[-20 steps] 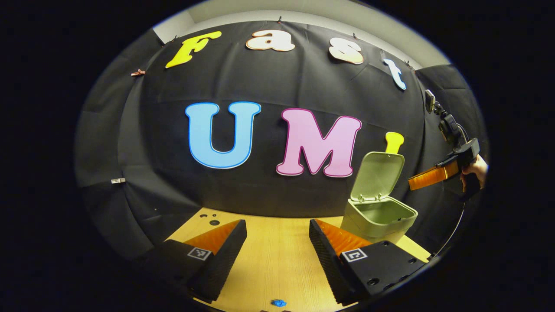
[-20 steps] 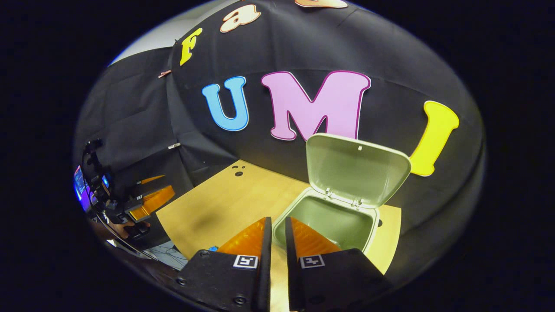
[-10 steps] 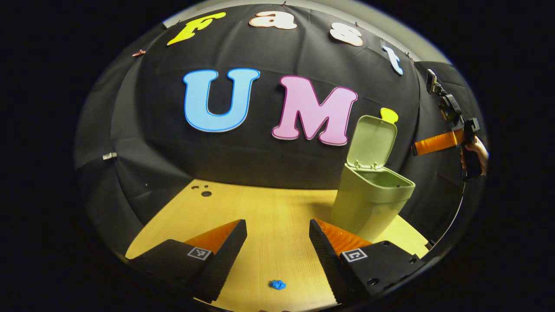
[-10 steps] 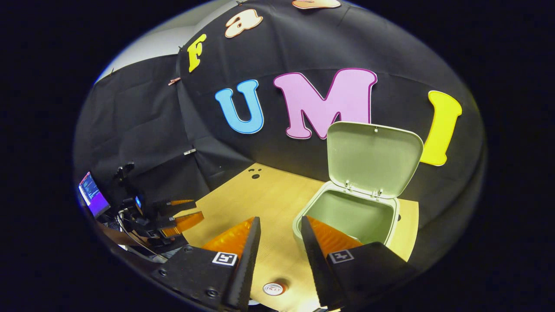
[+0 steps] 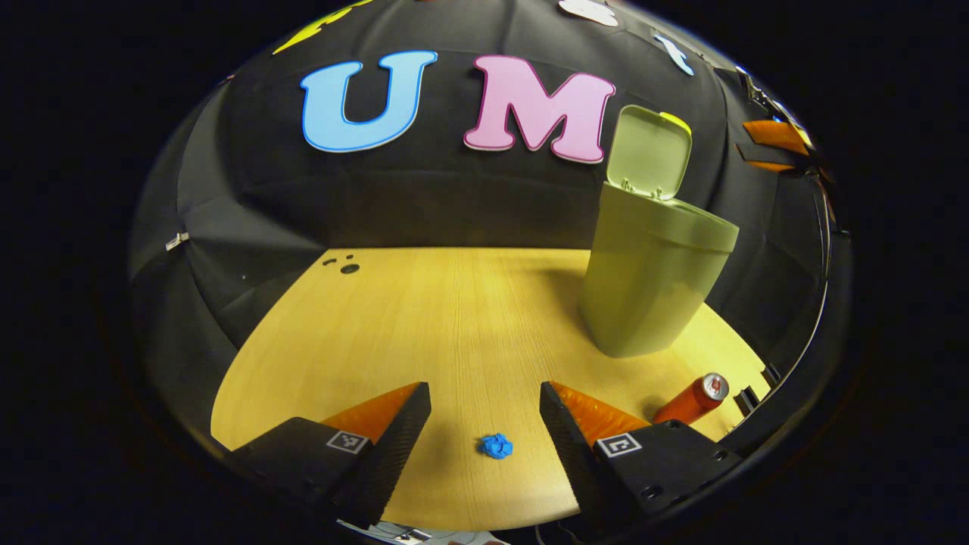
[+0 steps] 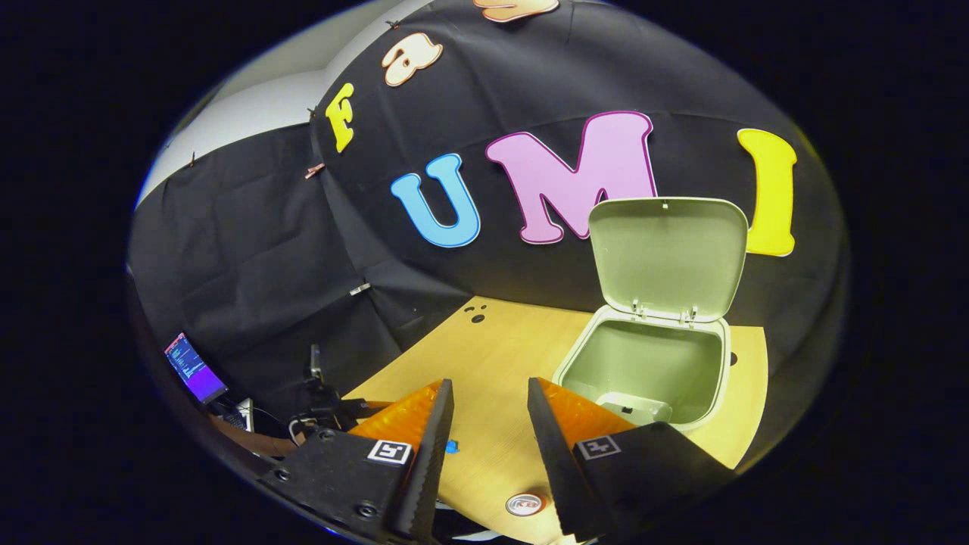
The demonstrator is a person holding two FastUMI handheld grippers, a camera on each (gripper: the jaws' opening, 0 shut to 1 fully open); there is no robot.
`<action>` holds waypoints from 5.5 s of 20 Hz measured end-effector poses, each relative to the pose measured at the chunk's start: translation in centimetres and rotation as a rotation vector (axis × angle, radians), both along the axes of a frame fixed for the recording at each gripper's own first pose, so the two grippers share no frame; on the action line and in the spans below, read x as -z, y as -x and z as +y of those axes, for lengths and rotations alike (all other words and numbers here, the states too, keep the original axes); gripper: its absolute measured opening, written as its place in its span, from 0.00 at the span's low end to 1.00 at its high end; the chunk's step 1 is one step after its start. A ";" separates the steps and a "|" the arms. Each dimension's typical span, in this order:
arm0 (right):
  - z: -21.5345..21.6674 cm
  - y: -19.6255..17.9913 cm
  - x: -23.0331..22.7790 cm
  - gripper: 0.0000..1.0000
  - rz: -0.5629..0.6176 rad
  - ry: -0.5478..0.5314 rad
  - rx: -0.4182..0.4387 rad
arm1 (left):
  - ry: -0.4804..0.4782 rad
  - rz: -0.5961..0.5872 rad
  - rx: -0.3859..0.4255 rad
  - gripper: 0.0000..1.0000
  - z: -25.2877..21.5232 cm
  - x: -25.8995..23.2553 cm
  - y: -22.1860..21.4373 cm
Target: Press the lid of the desktop garbage bin to open it, pick up the crumpled paper on the desktop and throw it into the bin, then pick up the pop can on the desktop and drop it into the bin, and finally close the garbage bin lid.
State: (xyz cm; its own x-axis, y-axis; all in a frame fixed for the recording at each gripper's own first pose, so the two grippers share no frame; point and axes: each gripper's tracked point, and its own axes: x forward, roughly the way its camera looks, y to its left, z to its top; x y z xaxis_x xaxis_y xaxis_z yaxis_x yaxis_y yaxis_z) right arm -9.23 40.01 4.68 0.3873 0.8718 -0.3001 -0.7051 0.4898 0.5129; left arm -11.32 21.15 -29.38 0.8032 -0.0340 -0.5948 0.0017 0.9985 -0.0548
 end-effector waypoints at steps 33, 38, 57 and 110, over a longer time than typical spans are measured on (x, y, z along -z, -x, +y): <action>-3.3 0.3 3.5 0.80 0.063 0.031 0.124 | -0.028 0.312 0.116 0.46 -1.5 14.1 0.3; -3.5 0.3 3.8 0.80 0.062 0.029 0.137 | 0.010 0.203 0.121 0.48 -2.7 8.6 -2.3; -6.8 2.3 5.9 0.80 0.074 0.079 0.206 | 0.202 -0.410 0.356 0.46 -16.9 -20.6 -19.1; -1.2 12.7 28.3 0.92 0.173 0.524 -0.080 | 0.193 -0.307 0.300 0.86 -12.8 -16.1 -15.5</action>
State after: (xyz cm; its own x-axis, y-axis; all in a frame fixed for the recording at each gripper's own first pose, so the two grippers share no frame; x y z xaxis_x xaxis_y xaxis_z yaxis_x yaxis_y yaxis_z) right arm -21.94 38.84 -23.61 0.2329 0.6135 -0.7546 -0.6774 0.6590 0.3267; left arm 4.15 8.30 -13.31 0.8786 -0.3782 -0.2916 0.3339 0.9230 -0.1911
